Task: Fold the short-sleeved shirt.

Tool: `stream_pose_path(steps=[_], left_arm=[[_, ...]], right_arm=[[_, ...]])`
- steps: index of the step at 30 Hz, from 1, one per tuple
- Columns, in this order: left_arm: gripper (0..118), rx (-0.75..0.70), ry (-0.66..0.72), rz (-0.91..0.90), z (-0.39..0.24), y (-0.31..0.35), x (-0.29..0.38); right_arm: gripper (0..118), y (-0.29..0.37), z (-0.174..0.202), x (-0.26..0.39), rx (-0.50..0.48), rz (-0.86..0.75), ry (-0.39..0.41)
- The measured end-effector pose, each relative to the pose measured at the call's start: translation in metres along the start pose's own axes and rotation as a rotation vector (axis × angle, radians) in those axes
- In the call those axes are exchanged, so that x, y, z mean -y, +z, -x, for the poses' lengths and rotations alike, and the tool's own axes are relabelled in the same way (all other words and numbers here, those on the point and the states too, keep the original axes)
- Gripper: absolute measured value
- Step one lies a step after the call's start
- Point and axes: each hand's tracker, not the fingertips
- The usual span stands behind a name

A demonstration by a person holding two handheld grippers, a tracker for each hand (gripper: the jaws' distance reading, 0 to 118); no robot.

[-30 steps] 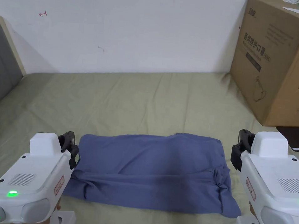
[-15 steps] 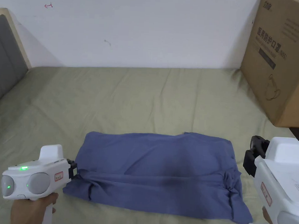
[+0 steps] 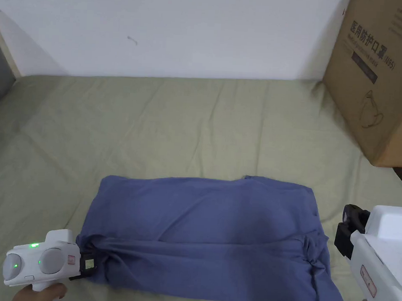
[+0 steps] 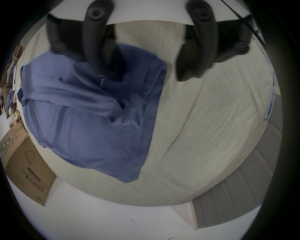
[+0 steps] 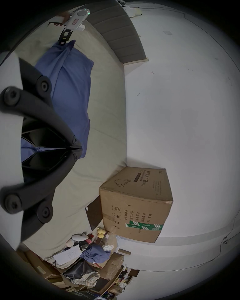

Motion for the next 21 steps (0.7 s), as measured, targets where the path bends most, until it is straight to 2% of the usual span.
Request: stream_pose_path(steps=[1, 3, 7, 8, 9, 10, 11, 12, 13, 16, 18, 19, 21], left_arm=[[28, 0.008, -0.014, 0.006, -0.002, -0.002, 0.001], [8, 0.052, -0.013, -0.005, -0.006, 0.005, 0.006], [4, 0.058, -0.041, -0.045, -0.011, 0.012, 0.008], [4, 0.065, -0.050, -0.069, -0.011, 0.017, 0.010], [3, 0.064, -0.045, -0.086, -0.011, 0.022, 0.012], [3, 0.066, -0.043, -0.097, -0.010, 0.027, 0.013], [3, 0.072, -0.043, -0.106, -0.009, 0.031, 0.013], [3, 0.077, -0.043, -0.110, -0.009, 0.035, 0.014], [3, 0.082, -0.042, -0.114, -0.008, 0.038, 0.014], [3, 0.085, -0.039, -0.121, -0.001, 0.032, 0.009], [3, 0.089, -0.038, -0.117, 0.000, 0.033, 0.010], [3, 0.090, -0.035, -0.116, 0.002, 0.027, 0.009], [3, 0.093, -0.027, -0.117, 0.005, 0.028, 0.010]], right_arm=[[0, -0.003, -0.002, 0.003, 0.006, 0.012, 0.002], [0, -0.013, -0.005, 0.011, 0.012, 0.056, -0.004], [2, -0.040, -0.017, 0.038, 0.016, 0.222, -0.015], [8, -0.049, -0.020, 0.051, 0.019, 0.276, -0.025], [27, -0.057, -0.024, 0.063, 0.025, 0.360, -0.015], [63, -0.063, -0.026, 0.074, 0.026, 0.417, -0.009], [87, -0.069, -0.027, 0.088, 0.018, 0.458, -0.018], [100, -0.073, -0.027, 0.101, 0.023, 0.498, -0.028], [101, -0.072, -0.023, 0.108, 0.019, 0.520, -0.040], [97, -0.083, -0.021, 0.129, -0.013, 0.601, -0.064], [83, -0.085, -0.018, 0.135, -0.028, 0.612, -0.076], [60, -0.086, -0.017, 0.137, -0.047, 0.625, -0.083], [23, -0.074, -0.013, 0.131, -0.120, 0.617, -0.169]])
